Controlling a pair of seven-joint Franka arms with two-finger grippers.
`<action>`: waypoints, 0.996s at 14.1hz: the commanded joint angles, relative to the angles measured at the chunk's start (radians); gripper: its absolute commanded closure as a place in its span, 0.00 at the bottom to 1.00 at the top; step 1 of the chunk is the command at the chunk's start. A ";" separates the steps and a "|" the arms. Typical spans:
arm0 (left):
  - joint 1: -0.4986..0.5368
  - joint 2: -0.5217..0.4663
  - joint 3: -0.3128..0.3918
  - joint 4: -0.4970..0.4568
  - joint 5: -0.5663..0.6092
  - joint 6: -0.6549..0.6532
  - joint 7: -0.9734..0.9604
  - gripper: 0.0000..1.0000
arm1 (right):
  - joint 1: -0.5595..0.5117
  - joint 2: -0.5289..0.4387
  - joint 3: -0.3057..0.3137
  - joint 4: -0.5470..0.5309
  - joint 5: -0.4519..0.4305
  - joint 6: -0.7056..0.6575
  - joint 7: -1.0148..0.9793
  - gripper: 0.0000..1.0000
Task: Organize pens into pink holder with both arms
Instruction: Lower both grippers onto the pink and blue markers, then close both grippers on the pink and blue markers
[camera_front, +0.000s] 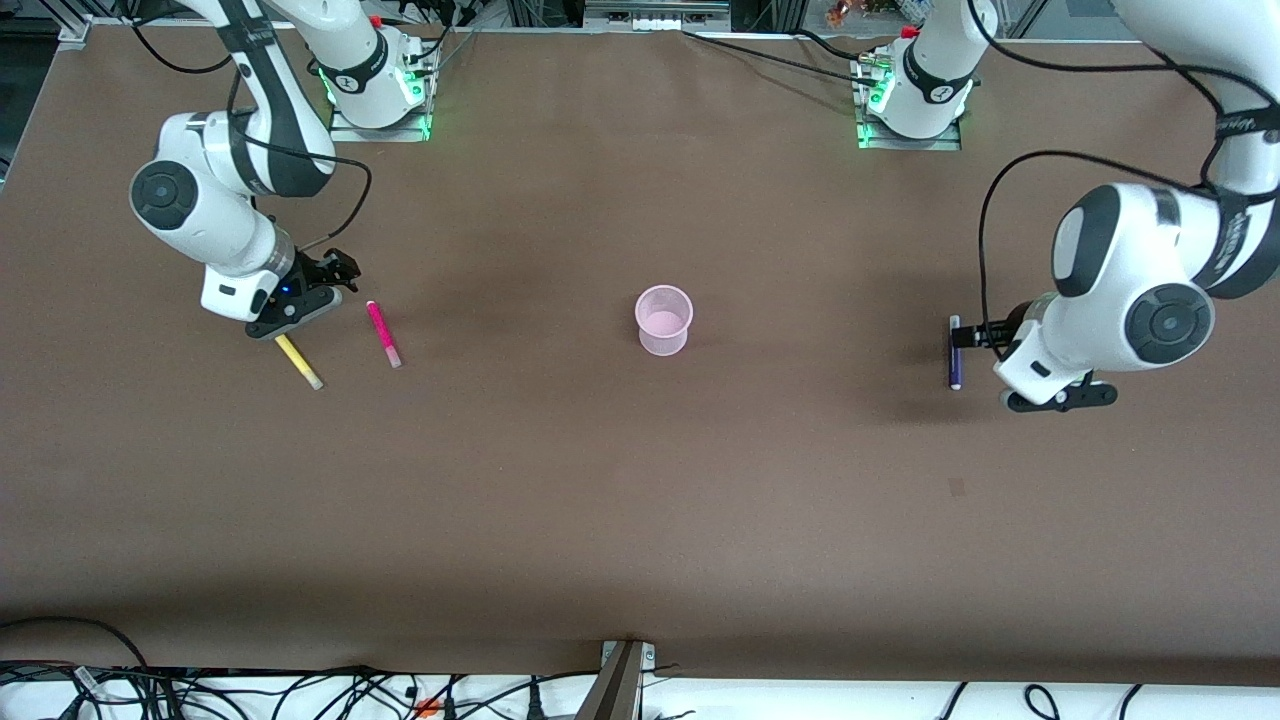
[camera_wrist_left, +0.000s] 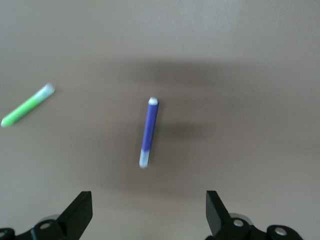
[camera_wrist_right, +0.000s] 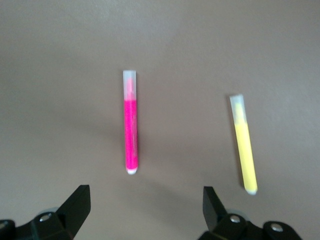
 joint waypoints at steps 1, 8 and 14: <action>0.040 -0.023 -0.002 -0.097 0.049 0.150 0.150 0.00 | 0.001 0.070 0.019 -0.076 -0.001 0.212 -0.016 0.01; 0.080 0.027 -0.002 -0.352 0.053 0.638 0.189 0.00 | 0.001 0.144 0.034 -0.125 -0.001 0.395 -0.003 0.33; 0.084 0.095 -0.002 -0.340 0.057 0.661 0.191 0.00 | 0.001 0.141 0.034 -0.139 0.001 0.398 0.001 0.54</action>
